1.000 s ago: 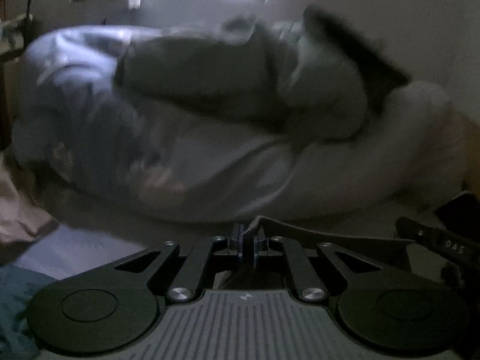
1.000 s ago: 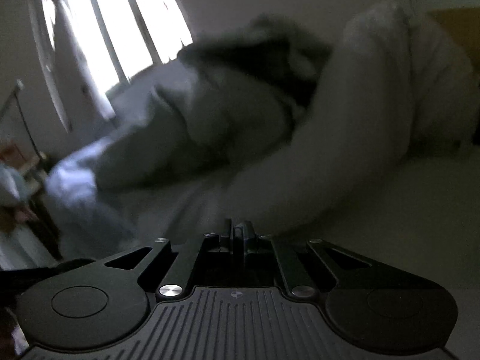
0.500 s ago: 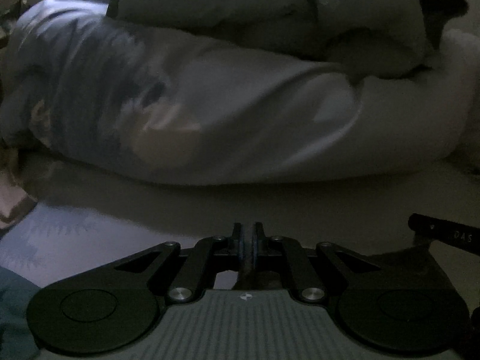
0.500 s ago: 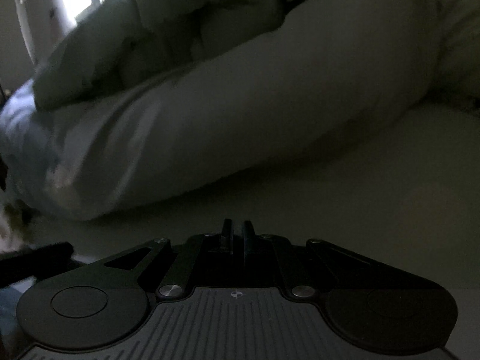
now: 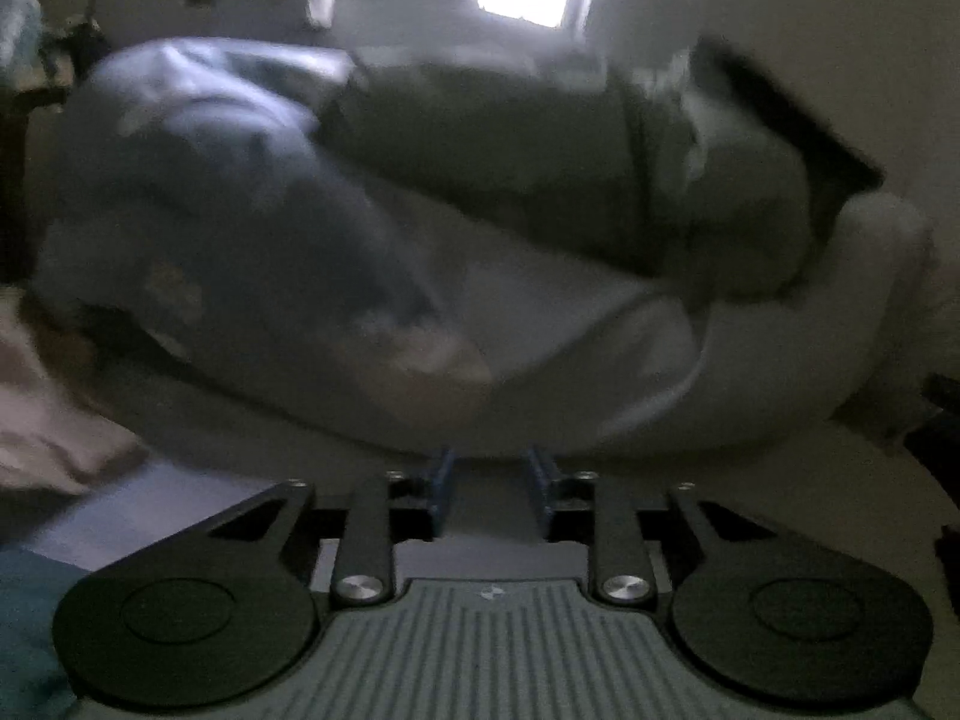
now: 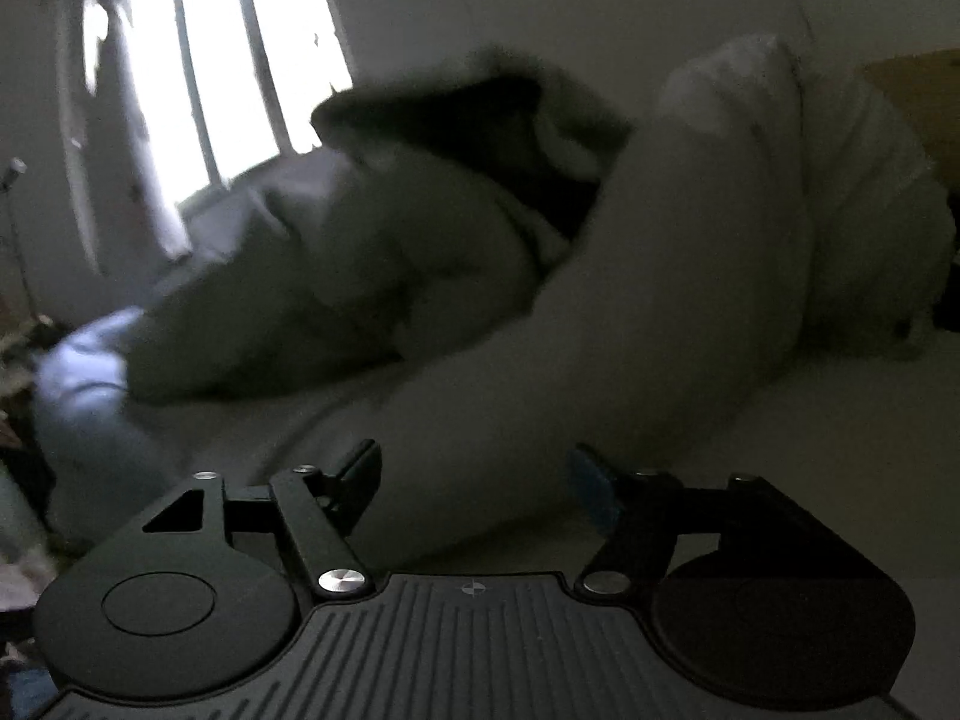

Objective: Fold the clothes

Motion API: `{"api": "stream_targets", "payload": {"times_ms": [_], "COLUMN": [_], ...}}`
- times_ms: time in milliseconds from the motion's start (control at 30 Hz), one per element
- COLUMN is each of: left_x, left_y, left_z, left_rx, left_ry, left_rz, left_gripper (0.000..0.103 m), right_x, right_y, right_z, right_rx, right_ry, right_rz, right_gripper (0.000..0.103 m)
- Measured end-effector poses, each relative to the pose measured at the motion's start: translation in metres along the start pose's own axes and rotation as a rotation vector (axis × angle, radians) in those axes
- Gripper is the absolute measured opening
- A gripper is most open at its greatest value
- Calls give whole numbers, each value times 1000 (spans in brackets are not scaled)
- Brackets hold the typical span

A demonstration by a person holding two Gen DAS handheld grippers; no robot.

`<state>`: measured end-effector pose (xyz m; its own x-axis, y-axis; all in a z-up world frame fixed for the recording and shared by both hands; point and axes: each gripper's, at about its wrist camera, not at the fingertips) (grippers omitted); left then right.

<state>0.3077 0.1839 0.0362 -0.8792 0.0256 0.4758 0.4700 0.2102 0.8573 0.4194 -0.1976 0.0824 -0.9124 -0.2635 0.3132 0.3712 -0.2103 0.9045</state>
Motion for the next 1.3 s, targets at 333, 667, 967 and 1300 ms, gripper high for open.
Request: {"api": "stream_targets", "payload": {"times_ms": [333, 667, 967, 1300], "left_x": [282, 451, 481, 522], "left_y": [-6, -92, -179, -211], "left_z": [48, 64, 66, 69], "left_rx": [29, 199, 457, 562], "left_ry": [-29, -112, -149, -116], "left_rz": [-181, -34, 83, 12], "left_gripper": [85, 91, 91, 94], "right_x": [287, 510, 532, 497], "right_y": [61, 92, -22, -234], "right_z": [-11, 18, 108, 225], "right_rx": [-58, -54, 294, 857], "right_ry": [163, 266, 400, 662], "right_rz": [-1, -39, 123, 358], "right_gripper": [88, 98, 101, 81]}}
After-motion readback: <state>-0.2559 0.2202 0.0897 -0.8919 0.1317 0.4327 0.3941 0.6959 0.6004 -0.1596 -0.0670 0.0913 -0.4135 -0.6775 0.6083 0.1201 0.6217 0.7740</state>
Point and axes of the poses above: each gripper's, at about its wrist camera, not at the fingertips, and x roughly against the way its jaws point, z to its left, y to its top
